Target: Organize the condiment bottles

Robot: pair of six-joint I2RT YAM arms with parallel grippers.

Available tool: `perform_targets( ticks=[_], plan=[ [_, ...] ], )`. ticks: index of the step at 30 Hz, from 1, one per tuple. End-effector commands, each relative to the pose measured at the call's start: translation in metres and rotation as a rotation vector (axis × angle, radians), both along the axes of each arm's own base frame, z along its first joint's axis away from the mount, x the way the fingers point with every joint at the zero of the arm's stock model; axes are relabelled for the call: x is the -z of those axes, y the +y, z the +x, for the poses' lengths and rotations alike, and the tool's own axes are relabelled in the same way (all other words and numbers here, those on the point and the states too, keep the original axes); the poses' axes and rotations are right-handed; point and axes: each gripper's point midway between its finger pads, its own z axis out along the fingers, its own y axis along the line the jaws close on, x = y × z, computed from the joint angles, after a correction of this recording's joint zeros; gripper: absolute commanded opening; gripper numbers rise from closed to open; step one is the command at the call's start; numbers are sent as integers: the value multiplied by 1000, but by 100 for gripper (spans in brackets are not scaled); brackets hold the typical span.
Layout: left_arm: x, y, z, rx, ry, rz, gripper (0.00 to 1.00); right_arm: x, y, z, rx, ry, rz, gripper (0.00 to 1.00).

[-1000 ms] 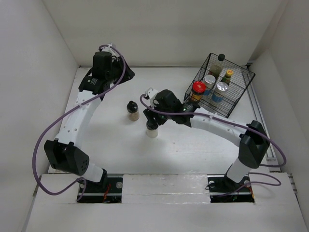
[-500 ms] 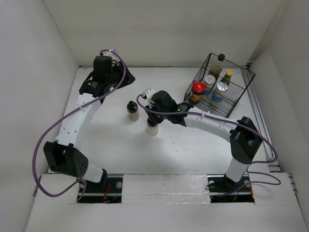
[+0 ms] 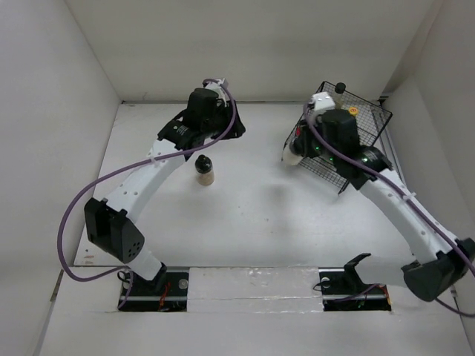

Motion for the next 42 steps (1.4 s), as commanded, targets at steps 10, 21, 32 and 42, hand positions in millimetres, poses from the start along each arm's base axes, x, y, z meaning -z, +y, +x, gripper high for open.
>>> perform_targets(
  ticks=[10,21,32,42],
  plan=[
    [-14,-16,15,38,-34,-30,44,-42,-121,43,286,-96,8,1],
    [-11,-18,14,47,-28,-33,45,-44,-136,78,347,-138,-26,1],
    [-7,-23,12,64,-12,-59,45,24,-153,88,420,-59,-41,2],
    [-3,-22,9,59,2,-60,45,62,-130,85,332,19,-38,16]
  ],
)
